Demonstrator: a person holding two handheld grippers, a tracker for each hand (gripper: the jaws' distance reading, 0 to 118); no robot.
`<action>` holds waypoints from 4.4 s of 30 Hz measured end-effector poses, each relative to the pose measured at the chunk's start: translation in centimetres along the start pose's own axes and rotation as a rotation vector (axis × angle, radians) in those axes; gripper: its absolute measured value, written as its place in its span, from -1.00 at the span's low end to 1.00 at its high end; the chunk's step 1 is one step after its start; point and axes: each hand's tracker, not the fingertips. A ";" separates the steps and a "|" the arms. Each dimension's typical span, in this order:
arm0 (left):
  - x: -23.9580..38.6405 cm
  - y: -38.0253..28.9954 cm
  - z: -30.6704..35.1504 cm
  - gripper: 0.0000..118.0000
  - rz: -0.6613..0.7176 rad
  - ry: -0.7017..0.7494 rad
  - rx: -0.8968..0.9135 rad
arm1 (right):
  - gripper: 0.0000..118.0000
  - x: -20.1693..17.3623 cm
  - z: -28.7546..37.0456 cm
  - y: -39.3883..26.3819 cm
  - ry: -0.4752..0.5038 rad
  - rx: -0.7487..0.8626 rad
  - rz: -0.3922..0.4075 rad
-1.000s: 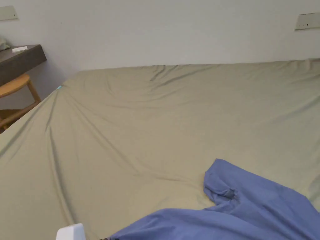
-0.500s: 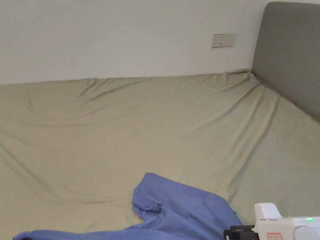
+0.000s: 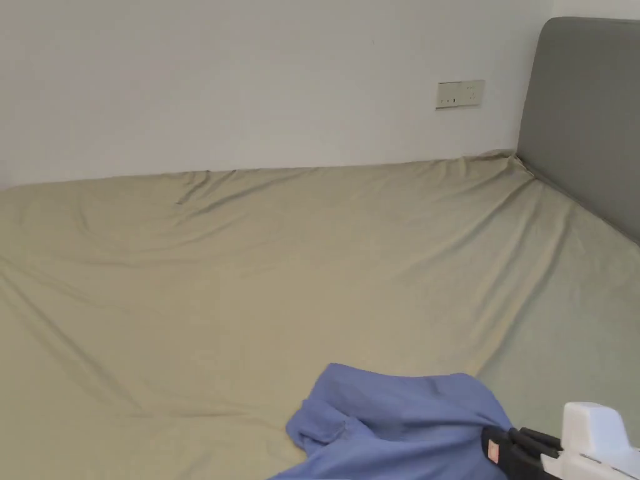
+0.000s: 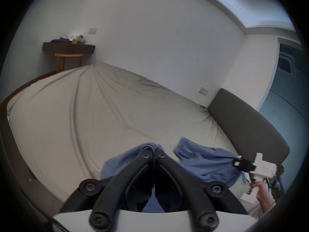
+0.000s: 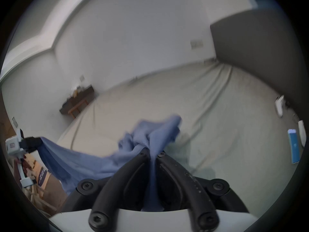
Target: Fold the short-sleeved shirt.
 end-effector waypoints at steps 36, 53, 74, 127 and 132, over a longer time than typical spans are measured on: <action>15.9 33.5 -30.6 -1.00 -0.405 0.127 0.356 | -0.90 0.8 -12.8 37.9 -0.284 0.443 0.016; 7.7 17.8 -37.5 -1.00 -0.379 0.178 -0.089 | -0.90 4.8 -21.5 23.7 -0.360 -0.004 0.141; -3.9 -4.6 -9.2 -1.00 -0.296 0.026 -0.281 | -0.90 5.3 0.7 0.1 -0.185 -0.305 0.125; -1.6 3.7 -20.0 -0.63 -0.070 -0.136 -0.152 | -0.99 2.8 12.8 -4.1 -0.224 0.137 -0.170; -0.2 3.8 -30.2 0.86 -0.133 -0.015 -0.323 | -0.99 3.1 11.6 -3.8 -0.231 0.121 -0.167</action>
